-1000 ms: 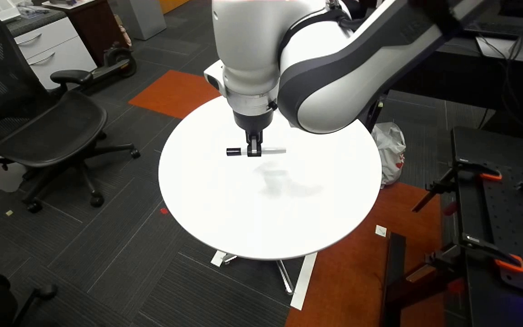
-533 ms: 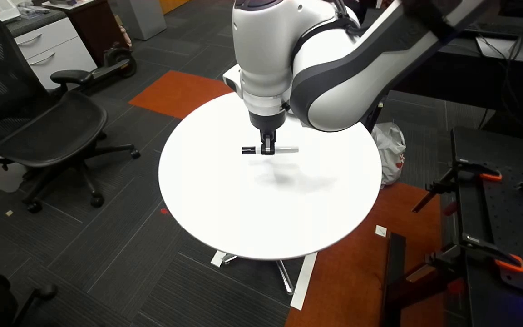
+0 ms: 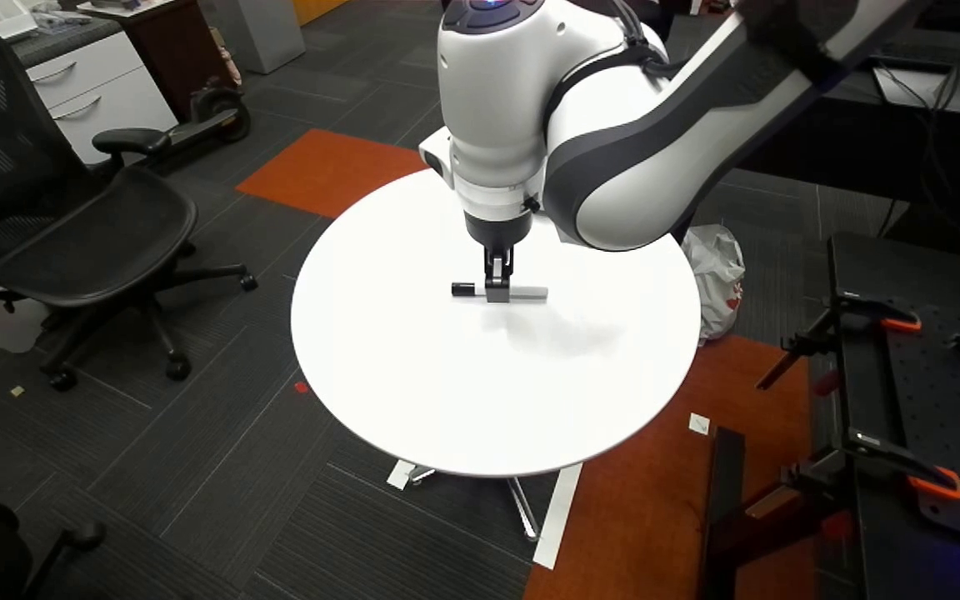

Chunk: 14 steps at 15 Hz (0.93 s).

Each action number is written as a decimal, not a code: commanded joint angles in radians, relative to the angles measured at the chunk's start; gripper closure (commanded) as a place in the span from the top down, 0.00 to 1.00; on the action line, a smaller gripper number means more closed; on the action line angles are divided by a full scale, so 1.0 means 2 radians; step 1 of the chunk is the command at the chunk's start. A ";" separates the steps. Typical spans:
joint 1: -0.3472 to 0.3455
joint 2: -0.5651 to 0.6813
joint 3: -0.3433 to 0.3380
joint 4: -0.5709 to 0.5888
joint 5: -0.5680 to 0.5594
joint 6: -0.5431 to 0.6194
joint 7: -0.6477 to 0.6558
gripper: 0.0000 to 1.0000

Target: Move the marker to the center of the table

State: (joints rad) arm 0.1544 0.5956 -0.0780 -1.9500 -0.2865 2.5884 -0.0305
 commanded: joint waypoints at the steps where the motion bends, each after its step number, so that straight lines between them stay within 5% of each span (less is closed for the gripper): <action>1: 0.002 -0.011 -0.001 -0.017 -0.009 0.015 0.019 0.97; 14: -0.004 0.000 0.005 -0.004 -0.004 0.004 0.003 1.00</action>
